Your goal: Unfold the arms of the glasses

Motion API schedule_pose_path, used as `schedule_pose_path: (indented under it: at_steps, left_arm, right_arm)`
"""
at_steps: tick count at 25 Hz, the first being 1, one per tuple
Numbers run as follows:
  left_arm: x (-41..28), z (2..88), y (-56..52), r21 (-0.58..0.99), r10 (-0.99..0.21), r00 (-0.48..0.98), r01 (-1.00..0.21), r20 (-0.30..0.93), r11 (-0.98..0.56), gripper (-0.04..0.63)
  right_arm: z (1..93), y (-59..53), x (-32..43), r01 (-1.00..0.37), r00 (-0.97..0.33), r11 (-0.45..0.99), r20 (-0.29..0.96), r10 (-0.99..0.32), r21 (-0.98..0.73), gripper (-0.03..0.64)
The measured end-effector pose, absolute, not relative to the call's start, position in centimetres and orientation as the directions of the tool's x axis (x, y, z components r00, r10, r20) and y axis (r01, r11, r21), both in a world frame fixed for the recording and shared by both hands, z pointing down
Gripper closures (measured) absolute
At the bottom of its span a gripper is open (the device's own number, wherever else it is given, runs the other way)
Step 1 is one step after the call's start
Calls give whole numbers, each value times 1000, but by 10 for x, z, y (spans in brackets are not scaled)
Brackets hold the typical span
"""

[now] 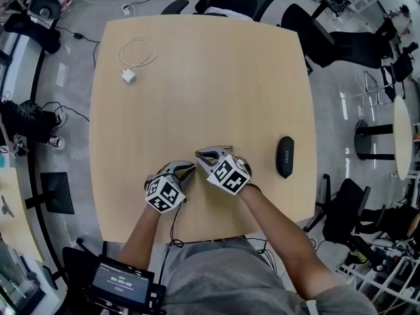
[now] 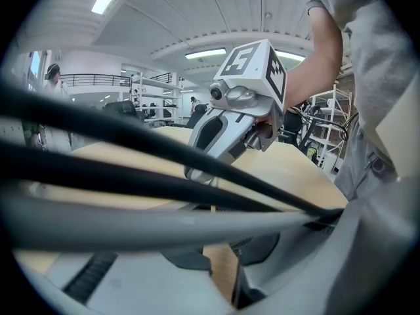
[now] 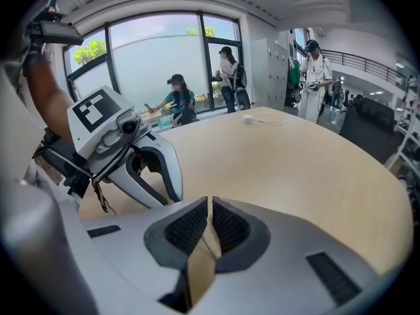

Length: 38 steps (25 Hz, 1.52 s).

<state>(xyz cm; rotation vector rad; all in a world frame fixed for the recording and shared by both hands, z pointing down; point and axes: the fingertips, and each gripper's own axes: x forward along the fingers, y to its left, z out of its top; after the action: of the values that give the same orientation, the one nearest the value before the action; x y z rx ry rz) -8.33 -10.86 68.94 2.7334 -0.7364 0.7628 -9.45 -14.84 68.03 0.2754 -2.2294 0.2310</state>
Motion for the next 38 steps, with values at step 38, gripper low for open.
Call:
schedule_pose_path:
  at_steps: [38]
  left_arm:
    - [-39,697,-129,98,-264,827,-356,497,-929,577]
  right_arm:
    - [730,-116,-64,-131,-482,991,876,-27,-42,561]
